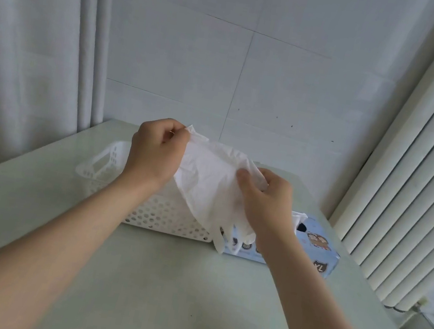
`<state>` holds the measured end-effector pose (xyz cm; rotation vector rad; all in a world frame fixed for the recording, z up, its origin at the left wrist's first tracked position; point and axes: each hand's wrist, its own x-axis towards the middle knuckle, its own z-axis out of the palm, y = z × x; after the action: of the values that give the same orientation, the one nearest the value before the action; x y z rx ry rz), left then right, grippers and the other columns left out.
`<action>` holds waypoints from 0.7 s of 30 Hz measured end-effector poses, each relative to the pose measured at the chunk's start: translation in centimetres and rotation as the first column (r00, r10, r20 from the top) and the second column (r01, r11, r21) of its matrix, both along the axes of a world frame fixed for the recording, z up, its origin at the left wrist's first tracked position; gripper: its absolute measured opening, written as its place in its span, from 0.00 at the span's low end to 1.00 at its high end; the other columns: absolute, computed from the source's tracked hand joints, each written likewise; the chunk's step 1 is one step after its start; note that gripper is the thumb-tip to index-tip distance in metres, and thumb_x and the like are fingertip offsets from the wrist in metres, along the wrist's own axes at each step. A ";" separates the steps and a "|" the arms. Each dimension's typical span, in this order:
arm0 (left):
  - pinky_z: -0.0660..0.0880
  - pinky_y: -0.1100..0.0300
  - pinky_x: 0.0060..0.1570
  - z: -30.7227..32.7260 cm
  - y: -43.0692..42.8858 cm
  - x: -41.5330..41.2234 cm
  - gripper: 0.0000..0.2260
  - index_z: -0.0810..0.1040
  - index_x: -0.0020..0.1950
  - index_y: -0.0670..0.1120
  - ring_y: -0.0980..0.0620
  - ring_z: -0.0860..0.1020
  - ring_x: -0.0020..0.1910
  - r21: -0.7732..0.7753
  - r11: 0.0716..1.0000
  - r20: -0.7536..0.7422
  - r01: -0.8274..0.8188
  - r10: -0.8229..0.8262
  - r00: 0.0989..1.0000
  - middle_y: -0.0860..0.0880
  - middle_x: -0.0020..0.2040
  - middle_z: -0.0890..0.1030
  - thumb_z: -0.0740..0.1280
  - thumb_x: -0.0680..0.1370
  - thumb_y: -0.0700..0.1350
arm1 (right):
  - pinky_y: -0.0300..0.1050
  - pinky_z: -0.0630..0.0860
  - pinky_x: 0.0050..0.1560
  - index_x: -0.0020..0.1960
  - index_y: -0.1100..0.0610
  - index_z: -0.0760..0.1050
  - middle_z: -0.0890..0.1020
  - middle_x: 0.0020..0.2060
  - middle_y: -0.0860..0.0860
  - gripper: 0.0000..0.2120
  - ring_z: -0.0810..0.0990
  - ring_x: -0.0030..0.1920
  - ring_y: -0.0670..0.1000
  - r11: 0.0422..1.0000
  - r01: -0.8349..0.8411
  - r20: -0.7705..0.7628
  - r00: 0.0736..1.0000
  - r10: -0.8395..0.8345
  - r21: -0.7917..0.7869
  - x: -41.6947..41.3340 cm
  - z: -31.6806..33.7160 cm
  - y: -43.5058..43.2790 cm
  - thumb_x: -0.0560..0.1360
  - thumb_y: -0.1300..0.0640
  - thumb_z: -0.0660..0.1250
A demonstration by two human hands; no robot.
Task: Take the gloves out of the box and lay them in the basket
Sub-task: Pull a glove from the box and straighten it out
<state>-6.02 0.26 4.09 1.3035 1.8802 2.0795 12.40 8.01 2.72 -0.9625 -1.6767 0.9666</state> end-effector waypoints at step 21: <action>0.72 0.48 0.54 -1.9 -1.3 -6.0 0.16 0.75 0.65 0.46 0.38 0.74 0.63 -0.424 0.607 -0.677 -0.672 0.280 0.681 0.43 0.63 0.77 0.68 0.78 0.36 | 0.51 0.75 0.53 0.61 0.54 0.80 0.81 0.54 0.55 0.11 0.79 0.59 0.59 0.836 -0.239 0.736 0.626 -0.257 0.495 -10.5 2.7 3.8 0.82 0.49 0.71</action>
<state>-11.99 -0.99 2.15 1.3382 3.1460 0.8996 1.91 11.81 5.43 -1.0371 -2.4865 -0.0861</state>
